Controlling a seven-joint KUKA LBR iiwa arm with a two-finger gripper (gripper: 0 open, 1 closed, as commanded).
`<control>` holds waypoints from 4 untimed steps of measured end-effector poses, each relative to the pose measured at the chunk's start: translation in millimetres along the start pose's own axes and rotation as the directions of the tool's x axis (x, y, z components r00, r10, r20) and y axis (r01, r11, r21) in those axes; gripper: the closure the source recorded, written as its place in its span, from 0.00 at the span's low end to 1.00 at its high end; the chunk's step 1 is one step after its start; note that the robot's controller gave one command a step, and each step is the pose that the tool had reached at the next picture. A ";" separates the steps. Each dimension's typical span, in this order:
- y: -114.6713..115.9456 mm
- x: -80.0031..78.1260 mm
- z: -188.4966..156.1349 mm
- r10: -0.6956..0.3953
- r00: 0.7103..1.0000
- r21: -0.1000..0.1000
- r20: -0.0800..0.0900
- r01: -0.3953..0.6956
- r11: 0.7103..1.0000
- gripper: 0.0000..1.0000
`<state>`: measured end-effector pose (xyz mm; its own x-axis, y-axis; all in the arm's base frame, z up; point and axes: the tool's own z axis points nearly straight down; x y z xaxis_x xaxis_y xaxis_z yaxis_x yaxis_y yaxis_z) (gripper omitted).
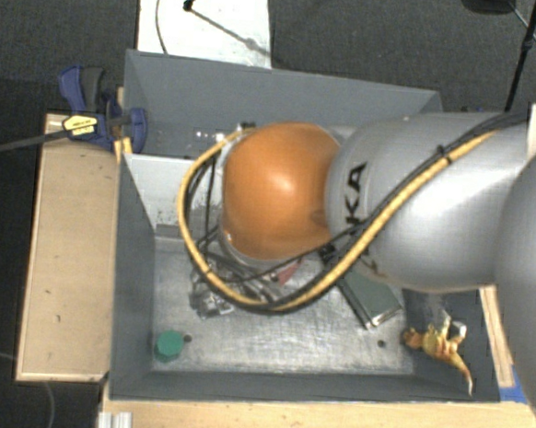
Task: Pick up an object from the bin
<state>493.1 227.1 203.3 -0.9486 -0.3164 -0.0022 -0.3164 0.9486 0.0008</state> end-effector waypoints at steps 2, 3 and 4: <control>0.0 0.0 0.0 0.004 1.000 0.000 0.000 -0.004 1.000 0.00; 5.1 -0.2 54.8 -0.008 1.000 -0.001 0.007 0.008 1.000 0.00; 0.5 7.3 97.7 -0.173 0.985 0.000 -0.002 0.173 0.985 0.00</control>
Offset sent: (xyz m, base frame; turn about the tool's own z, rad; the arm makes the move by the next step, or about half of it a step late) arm 0.0000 0.0000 0.0000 0.0000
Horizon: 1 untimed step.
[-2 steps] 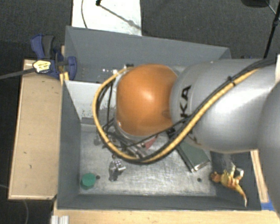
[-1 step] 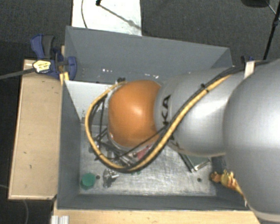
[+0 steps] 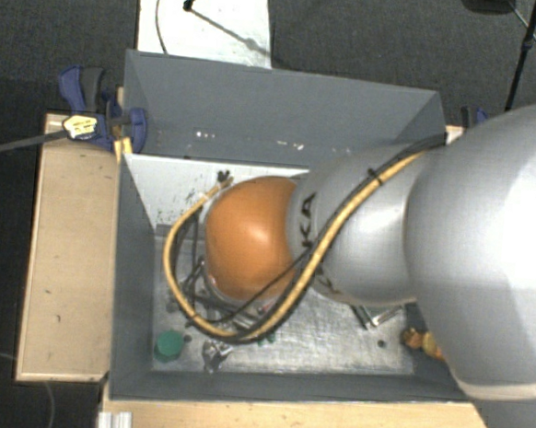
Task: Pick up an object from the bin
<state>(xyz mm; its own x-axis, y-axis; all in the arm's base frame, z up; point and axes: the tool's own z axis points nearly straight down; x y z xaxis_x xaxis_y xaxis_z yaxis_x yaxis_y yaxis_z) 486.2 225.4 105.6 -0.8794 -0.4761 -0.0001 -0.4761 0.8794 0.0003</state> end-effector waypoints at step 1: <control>21.4 -9.0 30.5 -0.204 0.979 0.003 0.003 0.204 0.979 0.00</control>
Offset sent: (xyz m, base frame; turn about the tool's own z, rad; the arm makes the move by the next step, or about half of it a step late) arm 0.0059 0.0216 -0.0356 -0.2439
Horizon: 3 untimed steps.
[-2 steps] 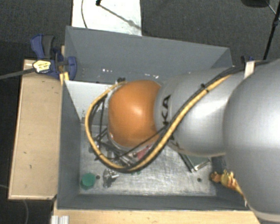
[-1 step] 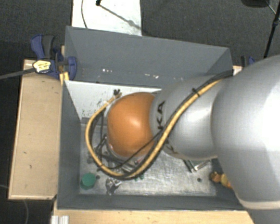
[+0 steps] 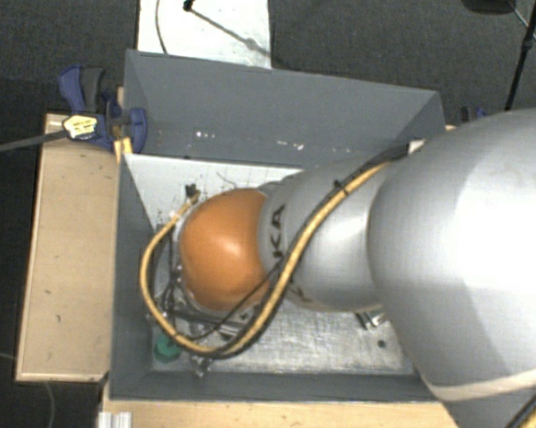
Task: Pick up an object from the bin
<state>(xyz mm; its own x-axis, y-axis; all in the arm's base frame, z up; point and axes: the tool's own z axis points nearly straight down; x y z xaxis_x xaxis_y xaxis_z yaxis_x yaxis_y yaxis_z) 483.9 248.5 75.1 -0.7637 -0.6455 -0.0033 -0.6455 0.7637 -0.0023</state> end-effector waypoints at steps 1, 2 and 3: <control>-7.2 -7.3 3.3 -0.035 0.999 -0.001 0.005 0.035 0.999 1.00; -7.3 -7.3 3.3 -0.034 0.999 -0.001 0.005 0.034 0.999 1.00; -7.3 -7.2 3.3 -0.035 0.999 -0.001 0.005 0.035 0.999 1.00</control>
Offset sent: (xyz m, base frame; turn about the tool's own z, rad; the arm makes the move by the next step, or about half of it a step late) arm 0.0000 0.0000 0.0000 0.0000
